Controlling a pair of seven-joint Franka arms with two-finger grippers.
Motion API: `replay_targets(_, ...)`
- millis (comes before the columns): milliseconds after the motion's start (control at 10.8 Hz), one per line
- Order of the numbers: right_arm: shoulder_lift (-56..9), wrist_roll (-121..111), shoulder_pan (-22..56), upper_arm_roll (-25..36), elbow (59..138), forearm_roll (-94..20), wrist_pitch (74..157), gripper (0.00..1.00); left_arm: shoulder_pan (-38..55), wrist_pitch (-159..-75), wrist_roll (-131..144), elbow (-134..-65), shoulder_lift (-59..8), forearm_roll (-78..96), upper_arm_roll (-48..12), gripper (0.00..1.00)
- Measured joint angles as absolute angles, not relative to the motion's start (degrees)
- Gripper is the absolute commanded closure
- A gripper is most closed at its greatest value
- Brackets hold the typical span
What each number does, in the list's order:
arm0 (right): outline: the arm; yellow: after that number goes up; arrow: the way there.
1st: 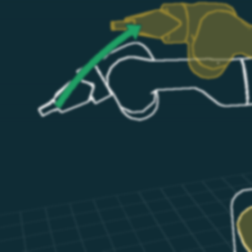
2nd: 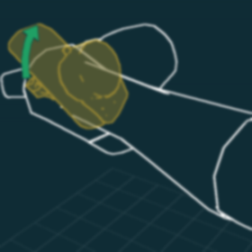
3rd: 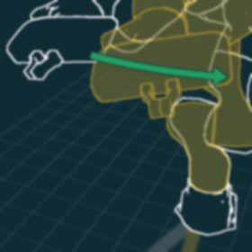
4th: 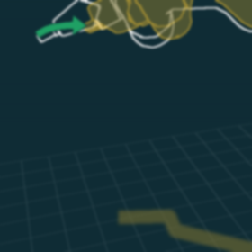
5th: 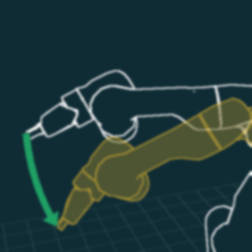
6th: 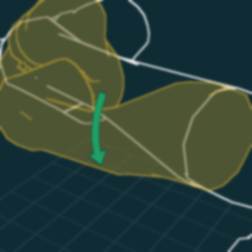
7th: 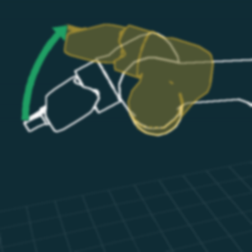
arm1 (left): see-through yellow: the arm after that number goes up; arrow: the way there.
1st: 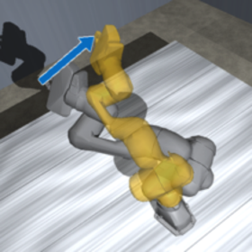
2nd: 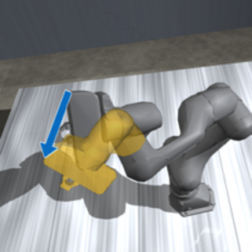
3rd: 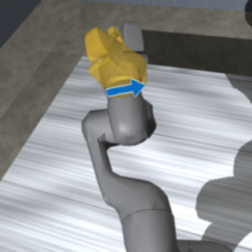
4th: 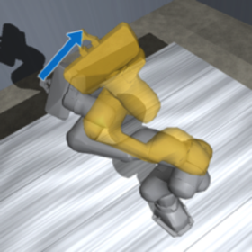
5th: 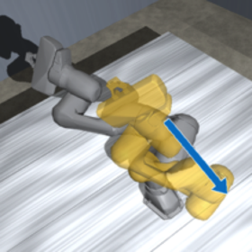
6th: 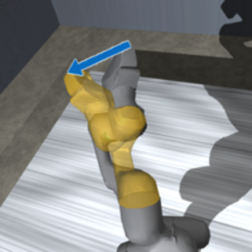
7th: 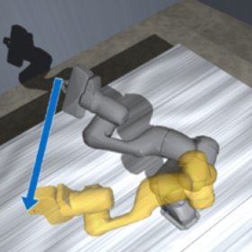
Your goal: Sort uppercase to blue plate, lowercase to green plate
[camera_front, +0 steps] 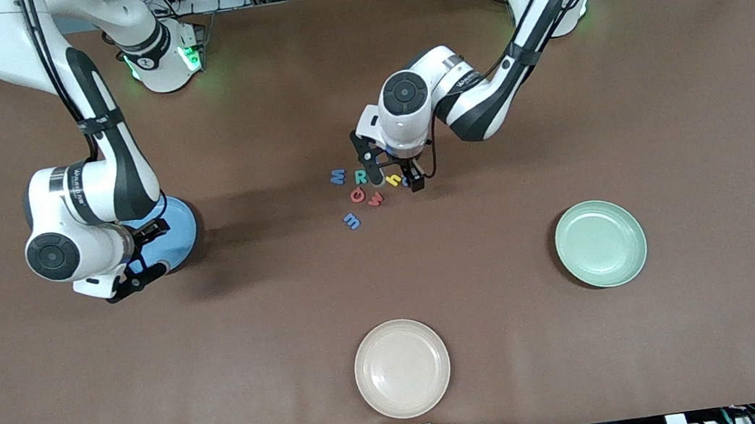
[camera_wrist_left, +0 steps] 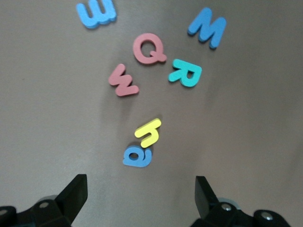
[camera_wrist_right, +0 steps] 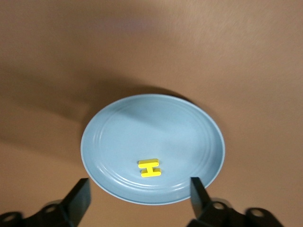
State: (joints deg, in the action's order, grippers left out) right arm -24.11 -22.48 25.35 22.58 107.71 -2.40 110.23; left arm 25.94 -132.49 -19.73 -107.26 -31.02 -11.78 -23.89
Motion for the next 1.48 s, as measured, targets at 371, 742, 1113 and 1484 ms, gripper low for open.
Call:
replay_targets(371, -23.8, -15.8, 25.4, 22.4, 103.9, -2.4, 109.6, 0.0, 26.1, -140.6, -21.1, -111.2, -31.9, -16.1, -23.7, 0.0)
replay_targets(742, -22.4, -14.1, 26.2, 22.2, 100.3, -2.4, 105.7, 0.0, 25.6, -142.7, -24.7, -112.4, -33.2, -16.5, -23.6, 0.0)
replay_targets(1113, -20.7, -14.1, 26.3, 21.2, 100.0, -2.5, 105.6, 0.0, 25.4, -144.3, -24.8, -112.7, -34.5, -18.4, -23.5, 0.0)
replay_targets(1484, -19.5, -7.5, 26.3, 18.7, 99.5, -3.2, 104.2, 0.0, 25.4, -145.0, -24.8, -112.7, -35.4, -19.5, -23.4, 0.0)
